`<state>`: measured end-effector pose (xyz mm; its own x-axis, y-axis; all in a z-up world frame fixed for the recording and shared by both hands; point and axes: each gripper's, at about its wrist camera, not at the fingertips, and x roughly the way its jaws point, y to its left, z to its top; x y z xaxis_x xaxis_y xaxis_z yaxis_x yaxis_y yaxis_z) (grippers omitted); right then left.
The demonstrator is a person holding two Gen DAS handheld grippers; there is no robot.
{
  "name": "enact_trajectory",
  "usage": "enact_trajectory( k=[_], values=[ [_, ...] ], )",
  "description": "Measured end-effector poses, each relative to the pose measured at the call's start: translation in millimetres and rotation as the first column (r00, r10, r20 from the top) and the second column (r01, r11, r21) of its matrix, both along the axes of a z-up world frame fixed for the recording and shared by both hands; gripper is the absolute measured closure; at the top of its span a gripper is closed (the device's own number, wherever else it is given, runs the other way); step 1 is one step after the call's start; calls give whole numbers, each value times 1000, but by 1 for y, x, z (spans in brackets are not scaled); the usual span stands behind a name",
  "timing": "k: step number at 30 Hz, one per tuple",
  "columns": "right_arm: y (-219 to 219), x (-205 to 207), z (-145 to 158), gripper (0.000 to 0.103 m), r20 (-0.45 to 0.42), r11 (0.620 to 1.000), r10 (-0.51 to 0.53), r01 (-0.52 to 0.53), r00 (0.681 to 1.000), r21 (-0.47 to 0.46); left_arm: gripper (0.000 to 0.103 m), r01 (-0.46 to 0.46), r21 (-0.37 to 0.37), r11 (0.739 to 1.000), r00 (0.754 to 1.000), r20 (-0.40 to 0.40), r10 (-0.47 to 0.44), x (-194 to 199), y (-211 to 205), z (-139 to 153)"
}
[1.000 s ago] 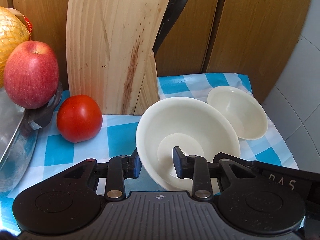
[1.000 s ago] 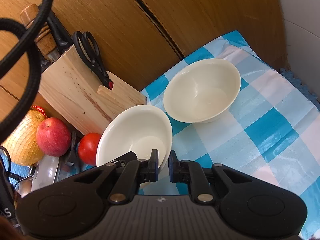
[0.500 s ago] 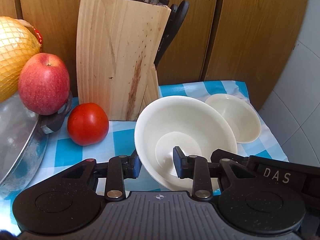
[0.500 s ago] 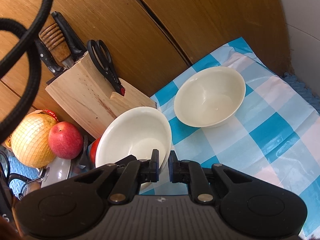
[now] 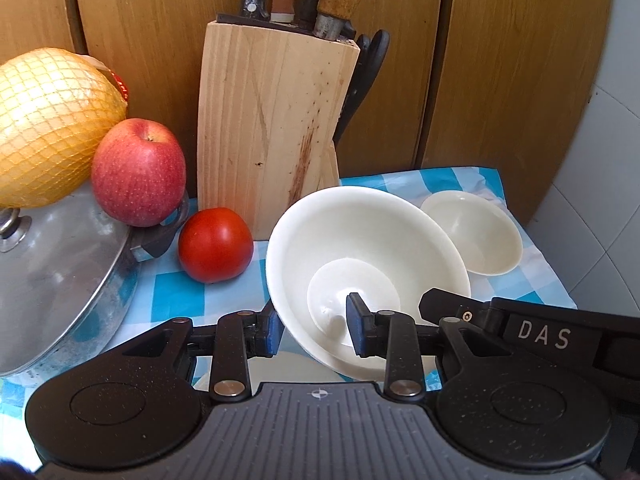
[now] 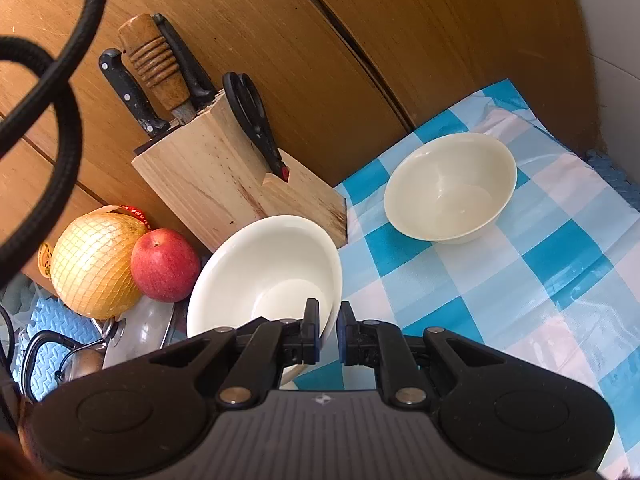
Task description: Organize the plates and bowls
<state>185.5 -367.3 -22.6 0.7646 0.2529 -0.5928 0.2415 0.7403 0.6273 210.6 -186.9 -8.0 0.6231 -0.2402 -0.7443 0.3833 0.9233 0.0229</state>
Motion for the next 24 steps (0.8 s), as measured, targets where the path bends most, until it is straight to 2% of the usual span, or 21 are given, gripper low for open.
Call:
enact_trajectory(
  k=[10,24],
  values=[
    [16,-10,6,91,7,999,45,-45,999,-8,63,-32,-30,999,999,1,32,-18,24,2],
    [40,-15,6,91,-3,996,89,-89,996,-28,63,-63,-25,998,998,-16,63,-28,46,0]
  ],
)
